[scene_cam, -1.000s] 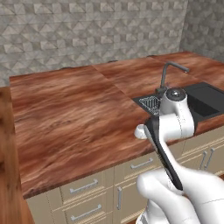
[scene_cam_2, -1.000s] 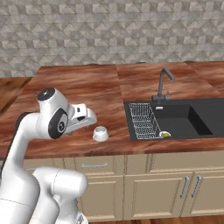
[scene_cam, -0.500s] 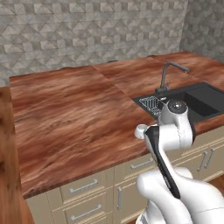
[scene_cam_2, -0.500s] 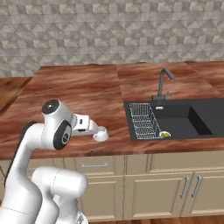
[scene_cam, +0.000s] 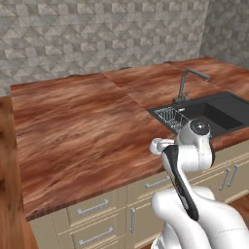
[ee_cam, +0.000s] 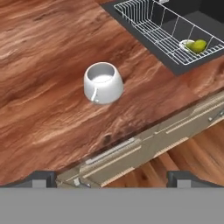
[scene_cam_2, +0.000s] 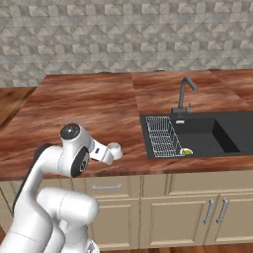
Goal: Clear the mugs and bowl far away from the sink.
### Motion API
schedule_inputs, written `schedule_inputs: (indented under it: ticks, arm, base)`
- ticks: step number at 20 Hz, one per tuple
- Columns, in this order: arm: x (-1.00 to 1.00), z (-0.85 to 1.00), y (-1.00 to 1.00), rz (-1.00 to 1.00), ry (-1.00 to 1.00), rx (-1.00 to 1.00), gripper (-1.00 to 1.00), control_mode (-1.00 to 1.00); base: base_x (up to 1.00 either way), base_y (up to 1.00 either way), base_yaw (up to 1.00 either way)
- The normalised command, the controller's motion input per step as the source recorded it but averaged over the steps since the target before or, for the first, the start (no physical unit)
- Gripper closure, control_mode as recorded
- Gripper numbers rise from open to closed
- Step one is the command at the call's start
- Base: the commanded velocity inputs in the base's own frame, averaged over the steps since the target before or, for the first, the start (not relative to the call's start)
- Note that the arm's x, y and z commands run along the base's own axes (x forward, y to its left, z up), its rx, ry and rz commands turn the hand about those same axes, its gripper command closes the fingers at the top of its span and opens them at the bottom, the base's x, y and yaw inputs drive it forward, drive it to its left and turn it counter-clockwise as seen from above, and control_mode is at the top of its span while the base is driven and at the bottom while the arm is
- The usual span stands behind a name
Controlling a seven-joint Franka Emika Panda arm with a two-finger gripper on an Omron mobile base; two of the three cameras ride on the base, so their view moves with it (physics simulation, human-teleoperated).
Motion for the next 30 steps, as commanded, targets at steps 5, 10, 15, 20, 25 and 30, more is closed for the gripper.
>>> schedule_inputs:
  ticks: [5,10,15,20,25,30]
  arm:
    - [0.59,0.0,0.15,-0.09,0.04,0.0,-1.0,-1.0]
    - [0.72,-0.07,0.16,-0.06,0.13,0.0,-1.0,-1.0]
    - [0.71,-0.24,0.06,-0.01,0.18,0.0,-1.0,-1.0]
    - [0.5,-0.32,0.0,0.0,0.17,0.0,-1.0,-1.0]
    - [0.13,-0.37,-0.05,0.0,0.09,0.0,-1.0,-1.0]
    - [-0.1,-0.47,-0.25,-0.06,0.02,0.0,-1.0,-1.0]
  base:
    - [0.0,0.0,0.0]
    - [0.0,0.0,0.0]
    - [0.0,0.0,0.0]
    - [0.0,0.0,0.0]
    - [0.0,0.0,0.0]
    - [0.0,0.0,0.0]
